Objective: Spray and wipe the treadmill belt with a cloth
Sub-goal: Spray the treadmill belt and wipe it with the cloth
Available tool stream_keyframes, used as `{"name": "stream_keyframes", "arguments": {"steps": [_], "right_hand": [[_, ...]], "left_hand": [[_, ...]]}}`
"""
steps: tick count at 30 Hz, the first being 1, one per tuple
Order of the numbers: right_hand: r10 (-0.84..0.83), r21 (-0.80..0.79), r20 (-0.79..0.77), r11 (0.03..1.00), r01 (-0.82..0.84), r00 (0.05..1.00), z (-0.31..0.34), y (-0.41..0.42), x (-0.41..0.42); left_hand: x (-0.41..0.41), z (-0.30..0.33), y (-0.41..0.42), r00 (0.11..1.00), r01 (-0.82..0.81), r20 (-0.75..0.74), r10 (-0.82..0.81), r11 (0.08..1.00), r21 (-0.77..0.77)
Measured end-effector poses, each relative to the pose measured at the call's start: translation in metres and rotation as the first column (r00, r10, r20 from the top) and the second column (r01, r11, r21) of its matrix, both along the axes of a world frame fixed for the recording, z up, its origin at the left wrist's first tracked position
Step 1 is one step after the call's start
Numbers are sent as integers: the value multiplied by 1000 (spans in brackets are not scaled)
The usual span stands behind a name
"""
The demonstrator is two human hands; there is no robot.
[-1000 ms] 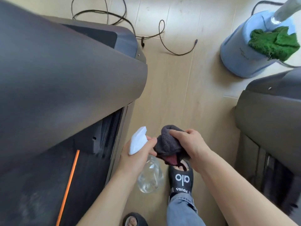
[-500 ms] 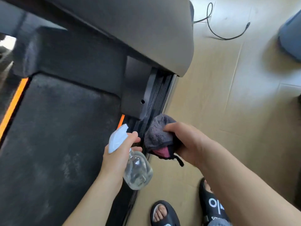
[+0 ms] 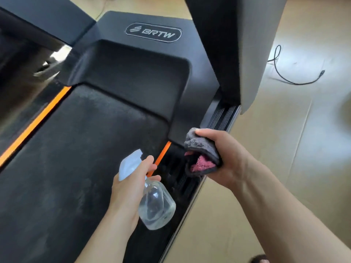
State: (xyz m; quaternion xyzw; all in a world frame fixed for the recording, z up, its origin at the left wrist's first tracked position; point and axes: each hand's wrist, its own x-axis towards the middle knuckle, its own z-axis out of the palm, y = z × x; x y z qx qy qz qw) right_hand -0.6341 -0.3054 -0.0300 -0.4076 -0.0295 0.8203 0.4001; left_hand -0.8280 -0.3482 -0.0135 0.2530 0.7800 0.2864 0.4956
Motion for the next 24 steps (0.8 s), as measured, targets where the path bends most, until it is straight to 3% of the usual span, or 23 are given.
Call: {"name": "stream_keyframes", "arguments": {"steps": [2,4,8,10,12,15,17,20,24], "right_hand": [[-22,83,257,997,0,966,8,16,-11],[-93,197,499,980,-8,862,14,29,-23],[-295,421,682,906,-29,669,10,49,-47],[-396,493,836,846,-202,380,-2,60,-56],[-440,435,894,806,-401,84,-16,67,-61],[-514,307,831,742,-597,-212,-40,73,-71],[-563,301,774,731,-612,-291,-52,80,-71],[-588,313,742,728,-610,-321,-61,96,-68],[-590,200,715,686,-699,-375,-66,114,-56]], "left_hand": [[-4,-3,4,1000,-20,21,19,999,28],[-8,-6,8,997,-57,49,53,995,77],[-12,-12,19,992,-97,89,84,984,152],[-16,-15,25,990,-113,108,96,981,160],[-18,-17,31,987,-101,136,82,986,136],[-29,-23,38,973,-64,228,39,992,105],[-37,-27,43,958,-59,287,30,994,94],[-48,-36,45,944,-46,329,14,995,89],[-51,-42,49,917,-86,398,30,988,124]]}}
